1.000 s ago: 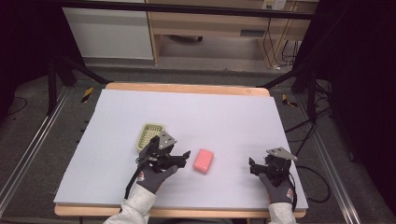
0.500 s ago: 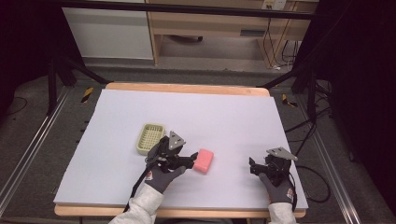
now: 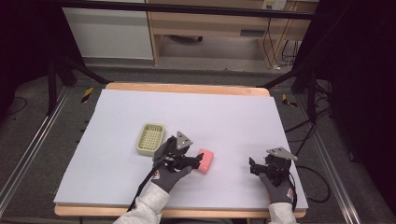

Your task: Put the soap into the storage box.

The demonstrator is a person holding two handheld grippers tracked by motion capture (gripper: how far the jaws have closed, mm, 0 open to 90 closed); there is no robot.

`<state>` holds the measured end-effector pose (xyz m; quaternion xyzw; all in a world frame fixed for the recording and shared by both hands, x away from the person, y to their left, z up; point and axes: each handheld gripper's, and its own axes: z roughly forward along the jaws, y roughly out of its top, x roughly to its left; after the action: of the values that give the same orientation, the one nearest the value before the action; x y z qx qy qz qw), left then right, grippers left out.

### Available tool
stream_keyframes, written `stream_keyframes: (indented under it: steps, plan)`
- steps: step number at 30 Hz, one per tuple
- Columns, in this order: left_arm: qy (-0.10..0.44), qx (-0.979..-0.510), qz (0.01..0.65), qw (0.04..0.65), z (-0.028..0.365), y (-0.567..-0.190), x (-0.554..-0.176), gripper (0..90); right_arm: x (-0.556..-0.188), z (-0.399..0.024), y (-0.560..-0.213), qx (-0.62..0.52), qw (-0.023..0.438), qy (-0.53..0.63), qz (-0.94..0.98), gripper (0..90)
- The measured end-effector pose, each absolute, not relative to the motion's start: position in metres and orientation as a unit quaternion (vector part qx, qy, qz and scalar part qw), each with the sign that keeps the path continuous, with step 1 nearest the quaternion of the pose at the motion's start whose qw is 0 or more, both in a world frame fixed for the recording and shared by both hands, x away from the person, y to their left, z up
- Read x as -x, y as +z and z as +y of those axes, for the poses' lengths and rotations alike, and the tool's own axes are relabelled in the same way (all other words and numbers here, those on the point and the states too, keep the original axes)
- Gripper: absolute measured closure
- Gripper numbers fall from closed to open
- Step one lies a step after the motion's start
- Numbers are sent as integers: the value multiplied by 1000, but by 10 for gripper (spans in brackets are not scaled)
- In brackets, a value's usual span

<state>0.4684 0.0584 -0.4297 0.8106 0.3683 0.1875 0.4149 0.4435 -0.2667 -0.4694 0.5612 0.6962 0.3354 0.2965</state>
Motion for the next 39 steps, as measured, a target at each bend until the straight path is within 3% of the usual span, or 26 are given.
stream_keyframes:
  steps: [39]
  plan:
    - [173, -834, 361, 380, 21, -456, -478, 185, -444, -266, -470, -562, 296, 332, 697, 71]
